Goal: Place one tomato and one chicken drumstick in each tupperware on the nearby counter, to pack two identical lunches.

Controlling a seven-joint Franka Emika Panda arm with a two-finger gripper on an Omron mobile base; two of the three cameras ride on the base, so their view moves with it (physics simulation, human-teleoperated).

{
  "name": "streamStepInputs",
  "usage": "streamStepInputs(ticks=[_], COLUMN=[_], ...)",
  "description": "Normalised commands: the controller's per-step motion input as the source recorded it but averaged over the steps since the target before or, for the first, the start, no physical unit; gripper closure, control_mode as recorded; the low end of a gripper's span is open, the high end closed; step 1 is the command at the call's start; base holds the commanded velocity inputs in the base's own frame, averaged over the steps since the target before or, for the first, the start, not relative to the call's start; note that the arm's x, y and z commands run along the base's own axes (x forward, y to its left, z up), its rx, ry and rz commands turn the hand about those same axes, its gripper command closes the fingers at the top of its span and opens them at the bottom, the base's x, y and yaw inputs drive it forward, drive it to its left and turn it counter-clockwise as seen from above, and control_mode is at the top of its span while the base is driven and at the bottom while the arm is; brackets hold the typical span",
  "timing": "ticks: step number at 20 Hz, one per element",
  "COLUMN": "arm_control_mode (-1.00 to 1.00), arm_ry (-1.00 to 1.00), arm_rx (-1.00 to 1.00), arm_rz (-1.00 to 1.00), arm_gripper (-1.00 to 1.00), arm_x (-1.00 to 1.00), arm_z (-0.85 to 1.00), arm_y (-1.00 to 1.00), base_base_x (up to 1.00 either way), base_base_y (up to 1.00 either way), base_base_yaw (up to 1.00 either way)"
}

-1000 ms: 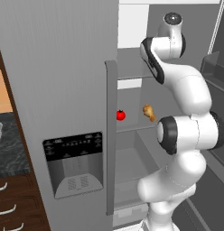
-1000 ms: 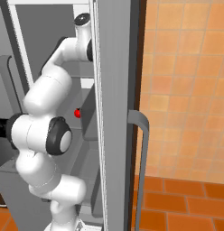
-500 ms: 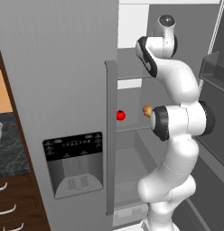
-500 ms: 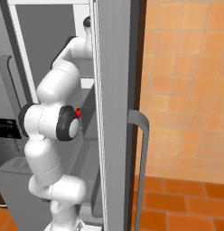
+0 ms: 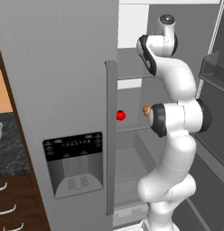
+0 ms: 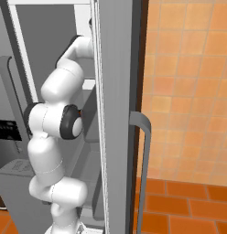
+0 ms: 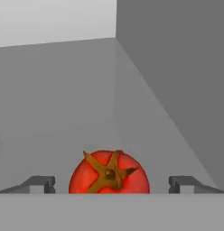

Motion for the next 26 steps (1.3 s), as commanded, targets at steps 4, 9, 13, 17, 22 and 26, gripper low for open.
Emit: streamStepInputs(ticks=[4,9,13,17,22,26], arm_control_mode=[-1.00,-1.00,-1.00,-1.00,-1.00,-1.00], arm_ry=[0.06,0.02,0.00,-0.05,-0.06,-0.02], arm_rx=[0.00,0.00,0.00,0.00,0.00,0.00], arm_rz=[0.00,0.00,0.00,0.00,0.00,0.00], arm_gripper=[-1.00,-1.00,-1.00,-1.00,-1.00,1.00], arm_x=[0.13,0.04,0.00,0.04,0.16,0.14], arm_z=[-0.34,-0.34,-0.33,-0.08,-0.01,-0.17], arm_y=[0.00,0.00,0.00,0.00,0.00,0.00], base_base_x=[0.00,0.00,0.00,0.00,0.00,0.00], base_base_y=[0.00,0.00,0.00,0.00,0.00,0.00], base_base_yaw=[0.00,0.00,0.00,0.00,0.00,0.00])
